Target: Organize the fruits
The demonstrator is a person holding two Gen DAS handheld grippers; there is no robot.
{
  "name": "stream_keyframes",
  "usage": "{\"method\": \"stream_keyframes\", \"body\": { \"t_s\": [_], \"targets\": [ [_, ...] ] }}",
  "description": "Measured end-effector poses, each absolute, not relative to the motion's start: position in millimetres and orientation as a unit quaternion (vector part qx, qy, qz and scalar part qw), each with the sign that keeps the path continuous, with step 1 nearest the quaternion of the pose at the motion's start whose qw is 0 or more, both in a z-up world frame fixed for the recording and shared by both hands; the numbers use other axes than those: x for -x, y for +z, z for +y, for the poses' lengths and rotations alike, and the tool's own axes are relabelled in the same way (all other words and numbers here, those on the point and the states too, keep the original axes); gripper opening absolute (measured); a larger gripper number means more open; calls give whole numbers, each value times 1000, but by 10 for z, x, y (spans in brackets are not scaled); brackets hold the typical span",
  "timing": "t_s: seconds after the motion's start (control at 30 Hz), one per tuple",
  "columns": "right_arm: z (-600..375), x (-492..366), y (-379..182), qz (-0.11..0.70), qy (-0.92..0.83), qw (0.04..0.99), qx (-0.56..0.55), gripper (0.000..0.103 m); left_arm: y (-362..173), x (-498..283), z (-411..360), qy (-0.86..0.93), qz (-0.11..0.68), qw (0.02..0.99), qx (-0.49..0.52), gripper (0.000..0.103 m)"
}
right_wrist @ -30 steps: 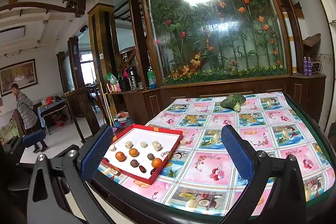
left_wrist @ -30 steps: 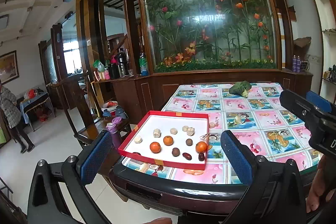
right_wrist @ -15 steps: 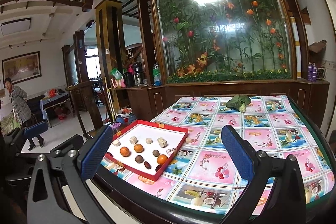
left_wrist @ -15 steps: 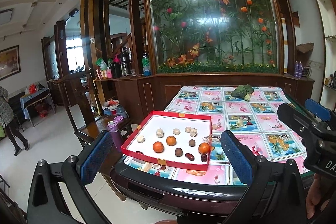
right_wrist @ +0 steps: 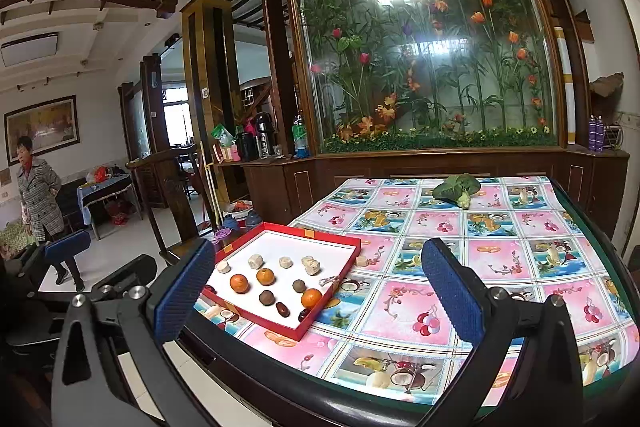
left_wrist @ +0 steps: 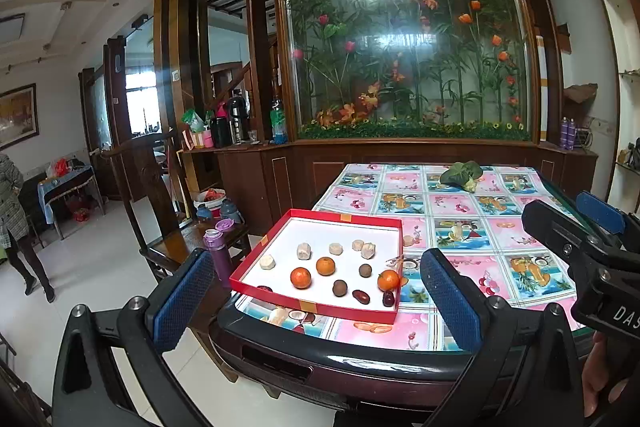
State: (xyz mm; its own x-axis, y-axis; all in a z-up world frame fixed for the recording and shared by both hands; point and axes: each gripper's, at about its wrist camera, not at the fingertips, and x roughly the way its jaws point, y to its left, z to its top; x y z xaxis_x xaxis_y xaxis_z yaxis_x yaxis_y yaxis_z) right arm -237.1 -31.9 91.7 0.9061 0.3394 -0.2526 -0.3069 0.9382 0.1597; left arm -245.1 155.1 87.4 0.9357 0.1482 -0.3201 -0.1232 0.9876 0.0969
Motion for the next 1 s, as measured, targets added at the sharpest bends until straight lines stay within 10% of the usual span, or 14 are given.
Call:
{"method": "stream_keyframes", "body": {
  "t_s": [1.0],
  "targets": [
    [-286, 2379, 905, 140, 170, 974, -54, 103, 842, 2492, 1571, 65, 170, 983, -34, 103]
  ]
}}
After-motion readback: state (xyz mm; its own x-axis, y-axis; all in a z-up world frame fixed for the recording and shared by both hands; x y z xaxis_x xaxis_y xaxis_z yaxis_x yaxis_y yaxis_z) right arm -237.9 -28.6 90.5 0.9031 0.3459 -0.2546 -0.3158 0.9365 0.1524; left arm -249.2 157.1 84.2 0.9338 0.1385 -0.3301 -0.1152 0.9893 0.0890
